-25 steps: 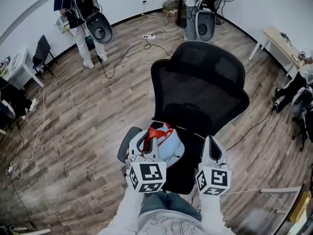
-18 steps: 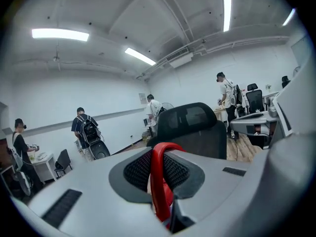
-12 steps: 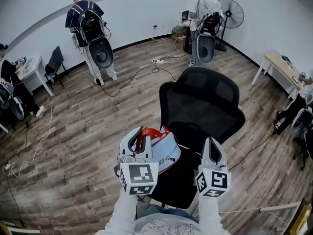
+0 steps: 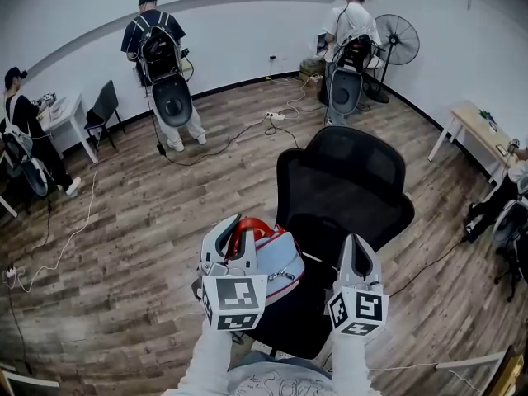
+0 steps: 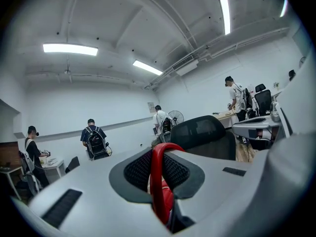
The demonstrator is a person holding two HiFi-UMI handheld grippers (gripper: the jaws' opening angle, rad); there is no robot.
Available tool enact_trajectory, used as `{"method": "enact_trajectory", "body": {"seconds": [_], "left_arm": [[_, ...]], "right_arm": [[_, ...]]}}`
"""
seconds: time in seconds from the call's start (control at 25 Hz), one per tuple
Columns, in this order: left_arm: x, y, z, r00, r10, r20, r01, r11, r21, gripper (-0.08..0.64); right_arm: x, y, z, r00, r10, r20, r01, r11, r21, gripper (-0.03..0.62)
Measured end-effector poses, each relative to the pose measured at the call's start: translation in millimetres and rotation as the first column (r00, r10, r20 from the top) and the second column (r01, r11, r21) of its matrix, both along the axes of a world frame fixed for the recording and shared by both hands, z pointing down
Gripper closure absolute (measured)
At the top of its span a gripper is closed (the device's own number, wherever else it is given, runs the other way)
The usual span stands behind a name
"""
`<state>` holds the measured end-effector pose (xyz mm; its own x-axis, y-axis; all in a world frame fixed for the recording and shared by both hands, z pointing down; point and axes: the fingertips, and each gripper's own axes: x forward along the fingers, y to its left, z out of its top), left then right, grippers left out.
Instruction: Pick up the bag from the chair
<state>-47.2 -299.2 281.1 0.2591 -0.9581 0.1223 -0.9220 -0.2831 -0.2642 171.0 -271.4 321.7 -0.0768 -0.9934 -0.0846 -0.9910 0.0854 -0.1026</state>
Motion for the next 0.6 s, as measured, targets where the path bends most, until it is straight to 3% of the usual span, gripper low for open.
{"method": "enact_trajectory", "body": {"seconds": [0.6], "left_arm": [[-7.7, 12.5, 2.4, 0.999, -0.015, -0.04, 0.014, 1.0, -0.009, 0.523]], "right_arm": [[-4.7, 9.8, -14.0, 0.999, 0.001, -0.042, 0.0, 0.999, 0.032, 0.583]]}}
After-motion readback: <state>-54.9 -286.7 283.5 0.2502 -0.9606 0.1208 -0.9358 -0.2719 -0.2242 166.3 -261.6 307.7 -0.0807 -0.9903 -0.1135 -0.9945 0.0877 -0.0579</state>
